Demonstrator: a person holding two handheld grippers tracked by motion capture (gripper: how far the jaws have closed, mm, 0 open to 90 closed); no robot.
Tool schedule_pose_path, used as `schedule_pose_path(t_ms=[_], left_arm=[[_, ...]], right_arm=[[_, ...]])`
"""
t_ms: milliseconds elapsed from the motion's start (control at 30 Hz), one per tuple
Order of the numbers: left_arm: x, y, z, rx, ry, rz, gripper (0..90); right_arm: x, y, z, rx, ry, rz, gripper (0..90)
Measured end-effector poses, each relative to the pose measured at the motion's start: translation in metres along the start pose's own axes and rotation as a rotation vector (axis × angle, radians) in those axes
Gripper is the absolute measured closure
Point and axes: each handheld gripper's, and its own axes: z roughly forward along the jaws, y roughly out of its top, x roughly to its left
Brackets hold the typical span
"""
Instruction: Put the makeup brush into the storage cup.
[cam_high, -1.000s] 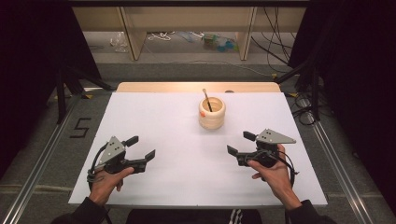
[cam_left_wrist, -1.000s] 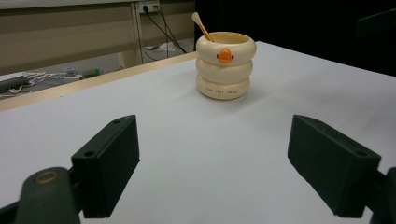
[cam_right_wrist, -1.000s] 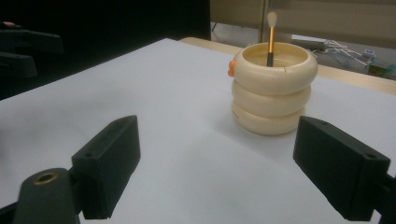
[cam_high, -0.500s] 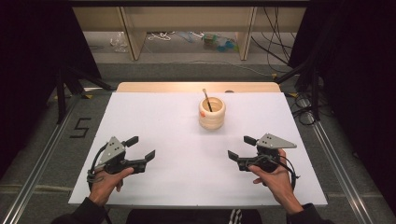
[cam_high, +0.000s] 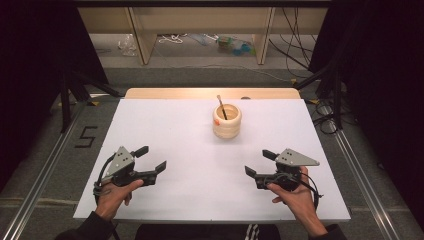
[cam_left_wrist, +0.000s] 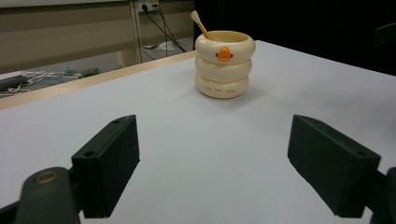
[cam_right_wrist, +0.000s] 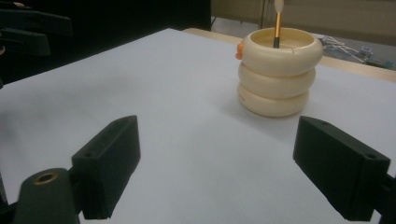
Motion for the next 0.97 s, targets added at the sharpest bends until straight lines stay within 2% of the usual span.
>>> schedule_pose_path(t_ms=[100, 167, 200, 300, 367, 433, 467, 533, 567, 767, 800, 967], left_arm=[[-0.0001, 0.0002, 0.0003, 0.0, -0.001, 0.003, 16.5], [-0.0002, 0.0002, 0.0004, 0.002, -0.002, 0.009, 16.5], [-0.0001, 0.0004, 0.0004, 0.003, -0.003, 0.015, 16.6], [-0.0004, 0.0004, 0.0005, 0.003, -0.003, 0.011, 16.5], [-0.0005, 0.0002, 0.0007, 0.004, -0.003, 0.01, 16.5], [-0.0006, 0.0003, 0.0007, 0.003, -0.003, 0.009, 16.5], [-0.0006, 0.0003, 0.0007, 0.003, -0.004, 0.011, 16.5], [-0.0003, 0.0002, 0.0008, 0.005, -0.004, 0.012, 16.6], [-0.0003, 0.0001, 0.001, 0.005, -0.005, 0.012, 16.5], [-0.0006, 0.0001, 0.0011, 0.005, -0.004, 0.008, 16.5], [-0.0006, 0.0001, 0.0011, 0.005, -0.005, 0.009, 16.5], [-0.0006, 0.0, 0.0013, 0.006, -0.007, 0.009, 16.5]], right_arm=[[0.0014, -0.0013, -0.0006, 0.004, 0.016, 0.005, 15.6], [0.0012, -0.0022, 0.0004, 0.006, 0.002, -0.005, 15.6], [0.0009, -0.0027, 0.0012, 0.016, 0.019, -0.002, 15.6], [0.0008, -0.0028, 0.0025, 0.007, 0.014, -0.003, 15.6], [0.0003, -0.0016, 0.0009, 0.003, -0.003, -0.022, 15.6], [0.0008, -0.0013, 0.0004, 0.005, 0.002, -0.011, 15.6], [-0.0003, -0.0012, 0.0006, -0.005, -0.006, -0.023, 15.6], [0.0003, -0.0012, 0.0005, 0.002, -0.003, -0.007, 15.6], [-0.0005, -0.0011, 0.0012, -0.015, -0.013, -0.019, 15.6], [-0.0001, -0.0012, 0.0018, -0.009, -0.005, -0.008, 15.7], [-0.0004, -0.0007, 0.0006, 0.009, 0.003, -0.005, 15.6], [-0.0014, -0.001, 0.0015, -0.003, -0.005, -0.017, 15.6]])
